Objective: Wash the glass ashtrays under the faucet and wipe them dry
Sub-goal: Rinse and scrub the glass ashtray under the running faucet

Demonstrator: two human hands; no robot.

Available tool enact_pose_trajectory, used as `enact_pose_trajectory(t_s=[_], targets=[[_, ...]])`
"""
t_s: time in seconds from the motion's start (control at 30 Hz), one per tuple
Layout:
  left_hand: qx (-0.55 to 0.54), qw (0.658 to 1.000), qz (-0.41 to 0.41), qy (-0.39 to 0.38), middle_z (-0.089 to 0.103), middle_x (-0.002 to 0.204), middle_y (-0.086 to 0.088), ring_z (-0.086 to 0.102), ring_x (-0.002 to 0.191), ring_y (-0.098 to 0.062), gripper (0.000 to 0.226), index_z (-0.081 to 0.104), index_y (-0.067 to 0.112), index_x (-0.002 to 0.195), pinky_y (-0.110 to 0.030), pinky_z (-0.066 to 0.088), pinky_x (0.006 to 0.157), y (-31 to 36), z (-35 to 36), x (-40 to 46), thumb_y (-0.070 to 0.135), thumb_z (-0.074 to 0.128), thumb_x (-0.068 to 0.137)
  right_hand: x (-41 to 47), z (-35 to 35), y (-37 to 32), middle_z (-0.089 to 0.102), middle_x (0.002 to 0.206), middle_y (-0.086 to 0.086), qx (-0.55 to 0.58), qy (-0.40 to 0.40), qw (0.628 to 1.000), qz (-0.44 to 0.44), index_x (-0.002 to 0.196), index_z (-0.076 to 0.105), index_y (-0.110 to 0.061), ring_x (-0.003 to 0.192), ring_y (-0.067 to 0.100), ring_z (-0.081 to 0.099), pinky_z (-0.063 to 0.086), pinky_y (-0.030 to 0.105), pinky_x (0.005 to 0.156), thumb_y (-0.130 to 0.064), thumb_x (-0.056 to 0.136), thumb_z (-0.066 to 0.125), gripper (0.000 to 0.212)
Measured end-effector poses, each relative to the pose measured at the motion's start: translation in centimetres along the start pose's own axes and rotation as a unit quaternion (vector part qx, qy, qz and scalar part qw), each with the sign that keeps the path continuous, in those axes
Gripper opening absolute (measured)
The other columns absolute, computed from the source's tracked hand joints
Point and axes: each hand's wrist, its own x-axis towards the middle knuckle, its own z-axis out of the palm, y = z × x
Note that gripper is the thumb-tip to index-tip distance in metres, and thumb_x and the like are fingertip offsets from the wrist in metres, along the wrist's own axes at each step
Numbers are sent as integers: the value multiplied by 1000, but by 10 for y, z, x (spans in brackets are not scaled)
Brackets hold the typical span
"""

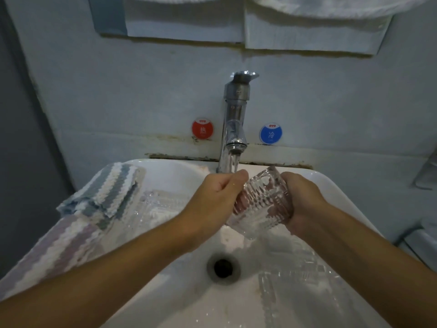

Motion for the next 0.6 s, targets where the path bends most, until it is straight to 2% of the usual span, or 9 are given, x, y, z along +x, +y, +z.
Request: enact_pose_trajectory(t_s=[0.07,0.1,0.2,0.27,0.37,0.43,0.5,0.6], targets=[[-27,999,-18,24,60,60,-1,55,55,-13,51,64,0,80,-21,46,53,-5,5,-1,40,42,104,-1,-1,2,62,67,10,-27,-4,999,18,81,58,-11,64,23,59,52,39,76,-14,94,46,18],[-41,998,-36,35,58,61,-1,53,56,-14,49,65,2,81,-22,44,52,-7,7,0,39,43,104,-1,-2,2,65,70,11,-42,-11,999,29,83,59,-10,64,23,60,54,38,73,-15,96,46,19],[-80,991,-93,51,55,64,-6,49,62,-20,43,64,8,81,-29,41,61,-14,3,2,38,45,104,-7,-5,-4,58,53,7,-53,-59,995,56,79,57,-8,47,17,52,46,29,52,-16,94,50,18],[-118,984,-121,57,51,56,-3,48,55,-17,41,59,10,74,-30,41,61,-15,1,4,32,43,105,-9,-7,-9,52,49,7,-46,-95,992,66,83,56,-6,44,18,48,43,29,53,-20,93,53,17],[-193,964,-170,66,52,49,-2,48,43,-13,39,58,11,69,-27,40,59,-13,0,4,22,43,103,-11,-6,-11,51,56,9,-26,-145,987,64,85,54,-5,51,22,48,43,32,59,-26,95,54,24],[-236,948,-201,66,48,47,-1,44,39,-12,41,53,14,61,-23,39,53,-14,-1,5,17,42,101,-11,-3,-7,55,61,8,-50,-151,987,27,87,56,-7,50,19,49,42,30,55,-30,96,56,25],[-273,936,-217,53,42,48,1,40,39,-12,46,46,17,55,-22,36,49,-15,-1,5,17,41,101,-10,0,-4,58,65,6,-95,-124,987,-37,92,60,-10,47,14,50,42,28,53,-31,96,61,22],[-280,936,-212,29,45,53,1,41,44,-13,46,52,17,60,-23,39,48,-16,1,2,29,45,104,-8,3,-2,51,64,5,-130,-63,982,-119,85,61,-10,42,11,45,38,26,50,-25,93,66,17]])
